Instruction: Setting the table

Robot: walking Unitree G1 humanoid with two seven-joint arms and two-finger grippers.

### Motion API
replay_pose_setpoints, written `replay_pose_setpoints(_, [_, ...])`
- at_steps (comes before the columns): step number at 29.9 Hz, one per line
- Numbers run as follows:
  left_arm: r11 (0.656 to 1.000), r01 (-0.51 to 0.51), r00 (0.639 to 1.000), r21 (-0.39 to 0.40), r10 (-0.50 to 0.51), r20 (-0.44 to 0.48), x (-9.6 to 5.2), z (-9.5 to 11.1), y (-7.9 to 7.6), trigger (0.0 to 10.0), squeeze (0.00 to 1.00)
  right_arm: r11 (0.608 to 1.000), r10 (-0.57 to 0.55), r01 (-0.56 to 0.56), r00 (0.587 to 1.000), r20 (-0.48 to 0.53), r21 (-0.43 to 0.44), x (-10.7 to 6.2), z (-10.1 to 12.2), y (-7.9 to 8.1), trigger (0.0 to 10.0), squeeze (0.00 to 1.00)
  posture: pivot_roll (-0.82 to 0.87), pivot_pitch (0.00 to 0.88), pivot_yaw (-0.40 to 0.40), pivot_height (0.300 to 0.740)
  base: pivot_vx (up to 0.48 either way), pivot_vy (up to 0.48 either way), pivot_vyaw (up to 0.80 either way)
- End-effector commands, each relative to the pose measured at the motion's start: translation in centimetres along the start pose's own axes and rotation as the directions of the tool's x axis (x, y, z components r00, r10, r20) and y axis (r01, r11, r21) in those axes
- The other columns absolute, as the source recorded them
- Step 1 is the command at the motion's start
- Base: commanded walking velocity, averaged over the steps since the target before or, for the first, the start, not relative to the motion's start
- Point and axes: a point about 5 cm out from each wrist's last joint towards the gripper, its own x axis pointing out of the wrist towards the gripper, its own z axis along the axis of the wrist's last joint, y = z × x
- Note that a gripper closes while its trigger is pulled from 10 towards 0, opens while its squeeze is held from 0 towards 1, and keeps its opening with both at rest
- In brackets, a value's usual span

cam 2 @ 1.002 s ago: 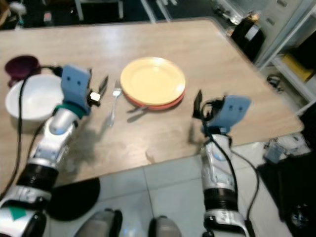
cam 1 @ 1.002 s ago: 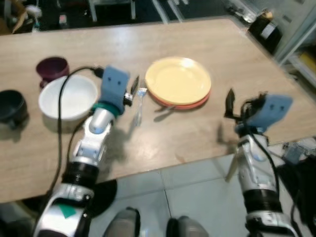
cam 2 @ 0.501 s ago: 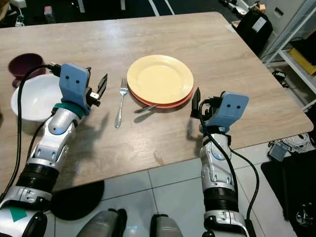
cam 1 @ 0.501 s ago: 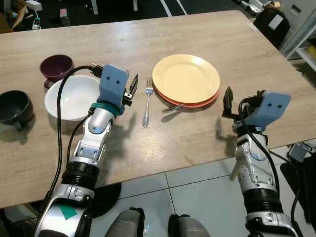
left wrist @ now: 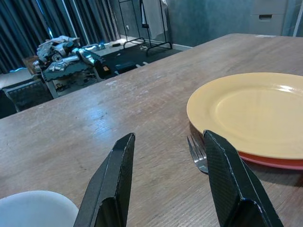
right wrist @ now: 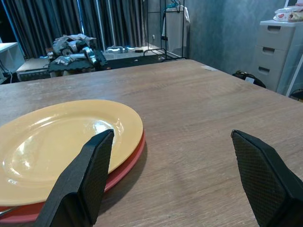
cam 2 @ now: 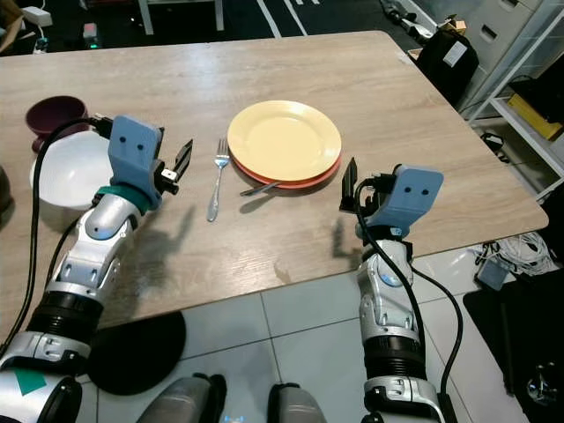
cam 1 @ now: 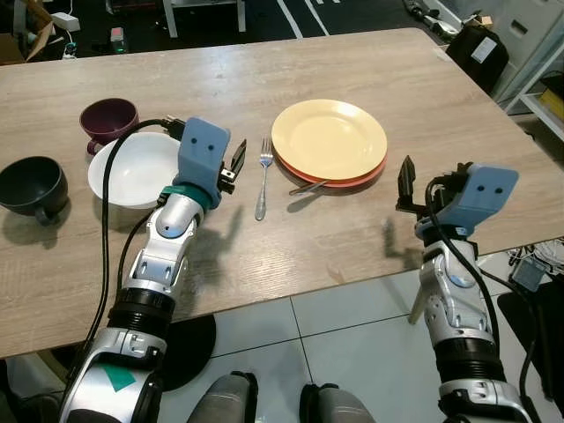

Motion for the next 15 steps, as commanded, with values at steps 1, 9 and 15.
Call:
replay_pose_setpoints(1, [1.0, -0.008, 1.0, -0.015, 0.008, -0.015, 0.06, -0.11, -0.1, 10.0, 0.0, 1.0, -0.007, 0.006, 1.0, -0.022, -0.009, -0.34, -0.34, -0.29, 10.0, 0.0, 0.13, 0.052, 0.044, 0.74, 0.0, 0.0, 0.0])
replay_pose_setpoints(9, [0.999, -0.043, 0.999, -0.023, 0.043, -0.014, 0.17, -0.03, 0.32, 10.0, 0.0, 1.0, -0.004, 0.004, 1.0, -0.023, -0.012, -0.31, -0.32, -0.32, 10.0, 0.0, 0.13, 0.053, 0.041, 0.74, 0.0, -0.281, 0.0])
replay_pose_setpoints(15, [0.998, -0.047, 0.999, -0.032, 0.047, -0.009, 0.2, 0.08, 0.39, 10.0, 0.0, 1.0, -0.005, 0.004, 1.0, -0.025, -0.013, -0.36, -0.35, -0.38, 10.0, 0.0, 0.13, 0.059, 0.039, 0.74, 0.042, -0.413, 0.0])
